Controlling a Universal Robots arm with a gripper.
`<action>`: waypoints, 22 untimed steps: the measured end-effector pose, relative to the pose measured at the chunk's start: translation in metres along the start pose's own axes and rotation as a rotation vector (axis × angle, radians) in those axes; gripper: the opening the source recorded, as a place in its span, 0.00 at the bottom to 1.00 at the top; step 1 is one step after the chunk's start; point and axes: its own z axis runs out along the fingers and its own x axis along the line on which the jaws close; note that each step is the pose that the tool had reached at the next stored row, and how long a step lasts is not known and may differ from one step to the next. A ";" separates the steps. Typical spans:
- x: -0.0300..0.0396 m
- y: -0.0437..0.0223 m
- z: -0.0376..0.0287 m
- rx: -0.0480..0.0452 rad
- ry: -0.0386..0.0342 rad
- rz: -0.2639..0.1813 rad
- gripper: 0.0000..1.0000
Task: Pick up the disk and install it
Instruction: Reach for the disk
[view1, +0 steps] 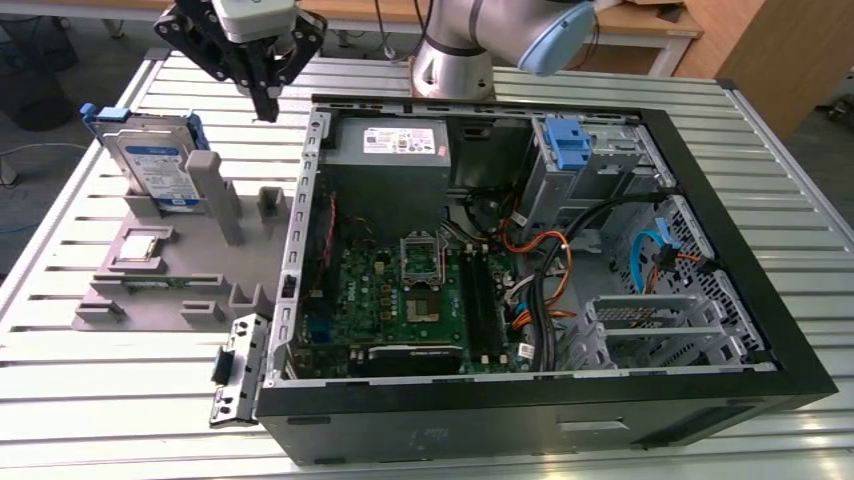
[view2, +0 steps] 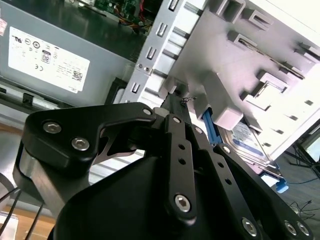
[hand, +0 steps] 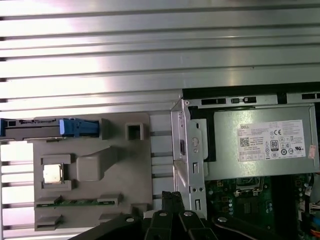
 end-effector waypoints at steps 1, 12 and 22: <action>0.0030 -0.0002 0.0003 0.0000 0.0000 0.000 0.10; 0.0360 -0.0026 0.0031 0.0000 0.0000 0.000 0.10; 0.0586 0.0011 0.0057 -0.0001 -0.0001 0.000 0.10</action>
